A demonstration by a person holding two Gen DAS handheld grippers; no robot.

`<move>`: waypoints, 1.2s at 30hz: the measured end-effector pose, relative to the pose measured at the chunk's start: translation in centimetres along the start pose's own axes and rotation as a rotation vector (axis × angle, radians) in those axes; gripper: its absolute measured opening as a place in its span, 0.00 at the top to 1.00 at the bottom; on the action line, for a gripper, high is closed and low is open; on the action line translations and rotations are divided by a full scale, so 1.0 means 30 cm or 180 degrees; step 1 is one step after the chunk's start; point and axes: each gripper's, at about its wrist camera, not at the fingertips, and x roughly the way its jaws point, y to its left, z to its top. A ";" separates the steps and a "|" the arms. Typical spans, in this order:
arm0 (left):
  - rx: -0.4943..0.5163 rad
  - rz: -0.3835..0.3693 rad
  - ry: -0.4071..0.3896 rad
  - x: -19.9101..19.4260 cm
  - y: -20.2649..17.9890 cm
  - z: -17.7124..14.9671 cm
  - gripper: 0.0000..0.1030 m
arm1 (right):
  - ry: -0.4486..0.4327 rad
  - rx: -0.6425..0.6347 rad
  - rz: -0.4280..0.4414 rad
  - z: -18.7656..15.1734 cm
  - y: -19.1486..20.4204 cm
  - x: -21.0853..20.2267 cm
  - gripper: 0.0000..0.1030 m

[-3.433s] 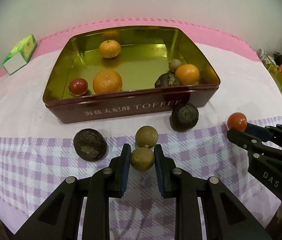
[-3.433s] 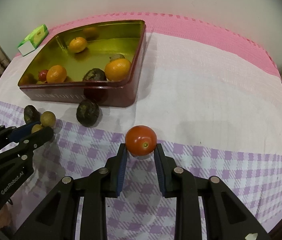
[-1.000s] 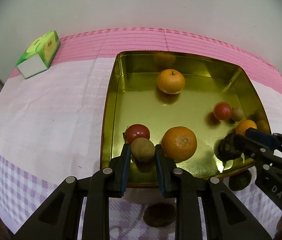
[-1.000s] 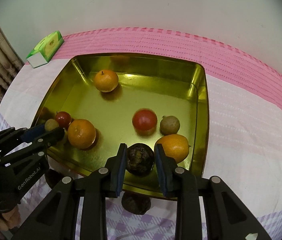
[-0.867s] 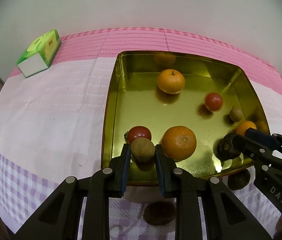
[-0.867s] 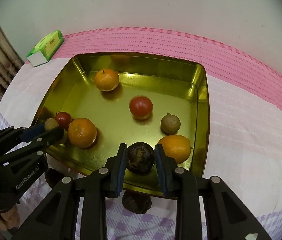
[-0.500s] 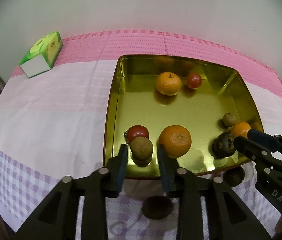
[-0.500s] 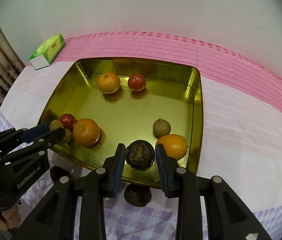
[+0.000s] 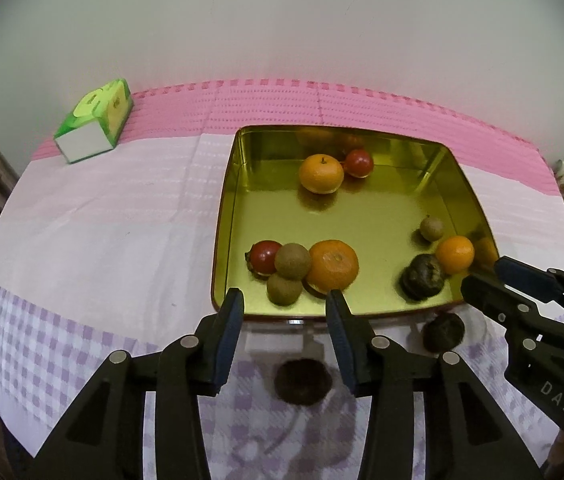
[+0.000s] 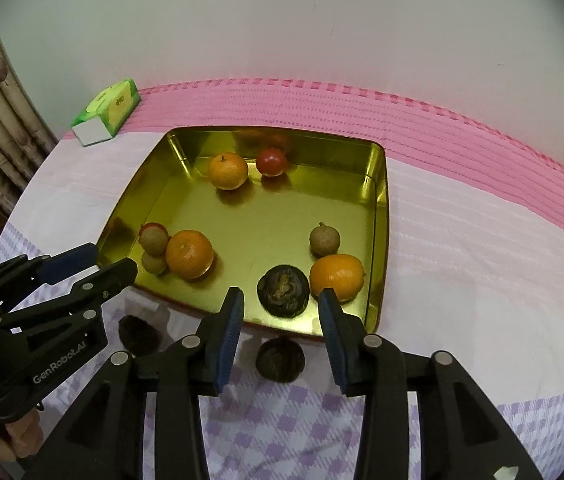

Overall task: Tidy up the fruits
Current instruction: 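Withdraw both tools from the tin toward the two dark brown fruits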

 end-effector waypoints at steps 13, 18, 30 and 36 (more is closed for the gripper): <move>-0.0056 0.0006 -0.0055 -0.093 0.037 -0.179 0.57 | -0.0008 0.0090 -0.0005 -0.173 -0.013 -0.085 0.64; -0.0174 0.0006 0.0114 -0.054 0.052 -0.269 0.57 | 0.0112 0.0167 -0.0014 -0.256 -0.030 -0.053 0.64; -0.0188 0.0041 0.0199 -0.003 0.041 -0.339 0.57 | 0.0266 0.0208 -0.0003 -0.341 -0.033 0.034 0.64; -0.0211 0.0037 0.0252 0.039 0.052 -0.336 0.57 | 0.0256 0.0160 -0.0014 -0.320 -0.015 0.071 0.64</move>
